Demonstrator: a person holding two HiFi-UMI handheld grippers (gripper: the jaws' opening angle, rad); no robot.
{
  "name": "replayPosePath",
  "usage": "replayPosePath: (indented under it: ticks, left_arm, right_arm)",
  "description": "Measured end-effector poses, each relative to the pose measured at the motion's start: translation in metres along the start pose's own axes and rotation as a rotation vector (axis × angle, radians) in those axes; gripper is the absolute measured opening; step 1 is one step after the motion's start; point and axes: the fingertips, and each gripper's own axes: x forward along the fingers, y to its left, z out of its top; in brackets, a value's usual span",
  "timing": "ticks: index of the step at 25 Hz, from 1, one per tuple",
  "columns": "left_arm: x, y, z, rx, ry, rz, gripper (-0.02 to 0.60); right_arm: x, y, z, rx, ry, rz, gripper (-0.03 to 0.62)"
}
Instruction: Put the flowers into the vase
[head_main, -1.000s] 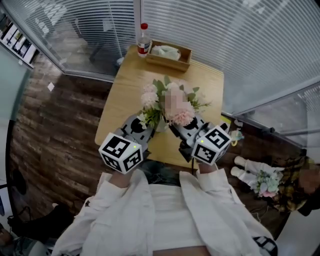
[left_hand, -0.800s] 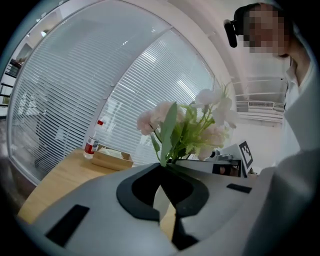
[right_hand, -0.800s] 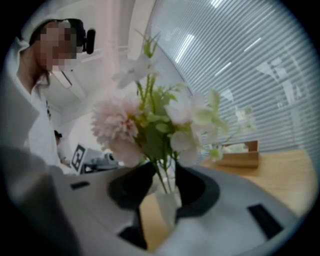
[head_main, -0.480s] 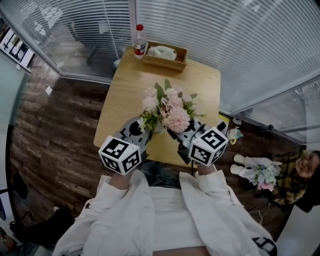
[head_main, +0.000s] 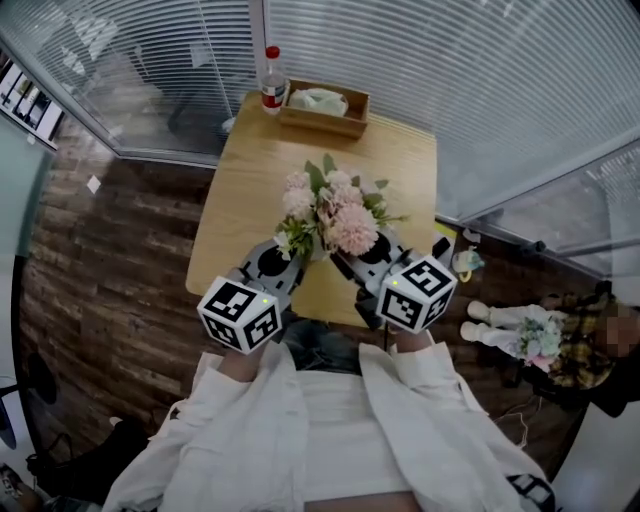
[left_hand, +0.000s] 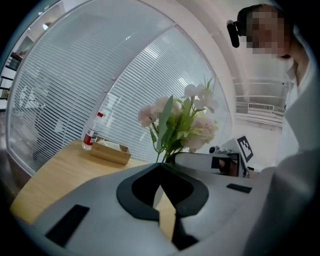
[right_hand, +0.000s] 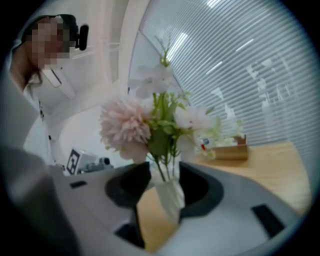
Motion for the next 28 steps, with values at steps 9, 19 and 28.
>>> replayPosePath:
  ticks: [9,19,28]
  left_arm:
    - [-0.005,-0.014,-0.016,-0.015,0.057,-0.059,0.009]
    - [0.006,-0.045,-0.013,0.043,0.048,-0.123,0.009]
    - [0.015,-0.064,-0.015,0.058,0.061,-0.186,0.009]
  right_arm:
    - [-0.02,0.0,-0.006,0.034,-0.044,-0.022,0.168]
    - [-0.044,0.002,-0.003,0.071,-0.142,-0.061,0.167]
    - [-0.069,0.009,0.0,0.09,-0.206,-0.073,0.165]
